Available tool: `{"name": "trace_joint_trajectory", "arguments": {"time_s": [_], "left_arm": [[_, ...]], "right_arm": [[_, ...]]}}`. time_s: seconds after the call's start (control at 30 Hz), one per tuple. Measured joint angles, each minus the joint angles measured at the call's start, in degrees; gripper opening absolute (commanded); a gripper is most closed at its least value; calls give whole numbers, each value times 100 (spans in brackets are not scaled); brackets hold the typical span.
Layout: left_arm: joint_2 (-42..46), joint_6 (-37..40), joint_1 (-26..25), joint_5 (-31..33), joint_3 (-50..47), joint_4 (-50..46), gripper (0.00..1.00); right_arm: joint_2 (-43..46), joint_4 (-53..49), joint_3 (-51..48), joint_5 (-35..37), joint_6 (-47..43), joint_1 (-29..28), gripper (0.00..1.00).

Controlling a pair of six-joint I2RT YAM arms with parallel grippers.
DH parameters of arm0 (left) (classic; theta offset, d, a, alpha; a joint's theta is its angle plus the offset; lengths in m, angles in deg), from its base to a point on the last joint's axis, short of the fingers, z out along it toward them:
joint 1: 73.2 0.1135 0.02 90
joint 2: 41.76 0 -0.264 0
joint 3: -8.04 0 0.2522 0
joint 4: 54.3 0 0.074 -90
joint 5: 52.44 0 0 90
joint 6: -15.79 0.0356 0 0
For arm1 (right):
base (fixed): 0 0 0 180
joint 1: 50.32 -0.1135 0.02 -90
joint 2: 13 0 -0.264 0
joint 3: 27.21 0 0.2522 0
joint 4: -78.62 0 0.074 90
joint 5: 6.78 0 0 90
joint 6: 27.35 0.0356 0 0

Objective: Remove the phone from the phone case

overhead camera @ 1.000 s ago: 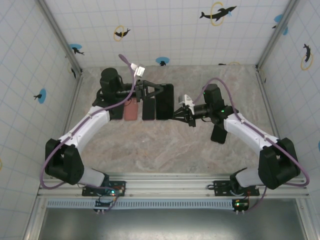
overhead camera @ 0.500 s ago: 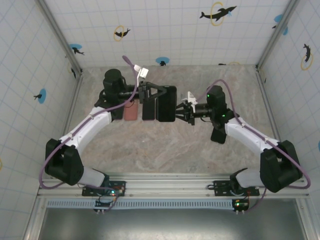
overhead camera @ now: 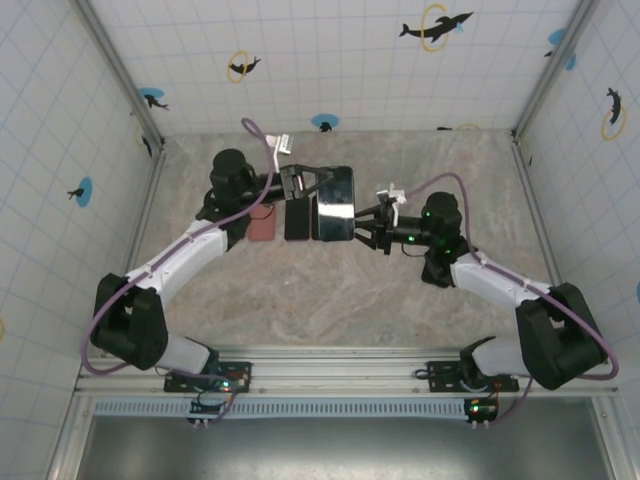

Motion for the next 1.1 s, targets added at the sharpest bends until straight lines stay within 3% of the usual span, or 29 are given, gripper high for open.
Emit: {"name": "trace_joint_trajectory", "arguments": {"time_s": [0.23, 0.43, 0.8, 1.1], "left_arm": [[-2, -1005, -26, 868, -330, 614, 0], [-48, -1635, -35, 1349, -450, 909, 0], [-179, -2249, -173, 1757, -632, 1294, 0], [-409, -2463, -181, 1814, -632, 1320, 0]], "right_arm": [[166, 1252, -710, 920, 2236, -31, 41], [173, 1790, -883, 1541, 3587, -155, 39], [127, 1882, -883, 2291, 4787, -435, 34], [72, 1893, -881, 2739, 5178, -522, 15]]}}
